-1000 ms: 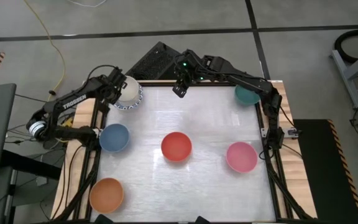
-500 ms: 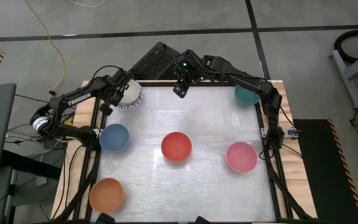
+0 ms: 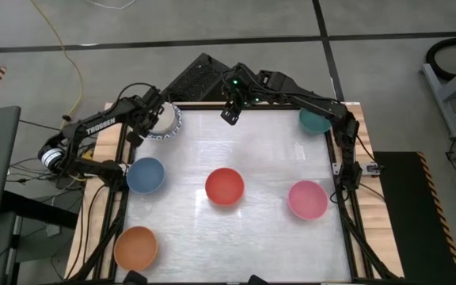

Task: Nest bowls inside each other
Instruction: Stack the white bowl on top of the white patterned bowl, then stack the green bowl on top of the white bowl

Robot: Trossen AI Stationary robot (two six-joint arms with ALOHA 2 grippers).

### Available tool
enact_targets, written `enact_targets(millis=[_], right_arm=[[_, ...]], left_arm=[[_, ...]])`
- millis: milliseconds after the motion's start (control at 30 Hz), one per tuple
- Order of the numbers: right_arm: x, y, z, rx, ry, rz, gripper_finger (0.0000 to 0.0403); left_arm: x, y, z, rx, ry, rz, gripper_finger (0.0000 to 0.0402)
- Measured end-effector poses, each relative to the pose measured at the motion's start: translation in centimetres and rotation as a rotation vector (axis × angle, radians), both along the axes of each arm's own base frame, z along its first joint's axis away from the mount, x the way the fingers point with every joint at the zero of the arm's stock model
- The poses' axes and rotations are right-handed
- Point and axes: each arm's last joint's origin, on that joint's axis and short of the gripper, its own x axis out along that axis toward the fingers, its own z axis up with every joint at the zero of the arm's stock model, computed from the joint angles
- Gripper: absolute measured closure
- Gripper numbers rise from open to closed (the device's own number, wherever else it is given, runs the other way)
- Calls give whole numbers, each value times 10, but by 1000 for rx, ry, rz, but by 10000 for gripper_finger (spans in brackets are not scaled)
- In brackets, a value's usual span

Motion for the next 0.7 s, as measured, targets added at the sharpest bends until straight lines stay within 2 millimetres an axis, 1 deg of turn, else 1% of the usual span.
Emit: enact_targets(millis=[100, 200, 300, 433, 500, 600, 700], right_arm=[[0, 0, 0, -1, 0, 1, 184], [-1, -2, 0, 0, 5, -7, 184], [-7, -8, -3, -11, 54, -57, 184], [-18, -18, -8, 9, 127, -133, 184], [-23, -23, -15, 36, 161, -178, 184], [-37, -30, -29, 94, 284, -296, 184], [-49, -38, -51, 120, 412, -380, 184]], left_arm=[[3, 3, 1, 23, -20, -43, 254], [6, 6, 3, 49, -42, -109, 234], [8, 7, 6, 74, -62, -170, 220], [6, 5, 9, 77, -61, -192, 210], [5, 3, 10, 74, -69, -197, 208], [5, 2, 16, 101, -84, -245, 207], [6, 1, 24, 149, -118, -374, 207]])
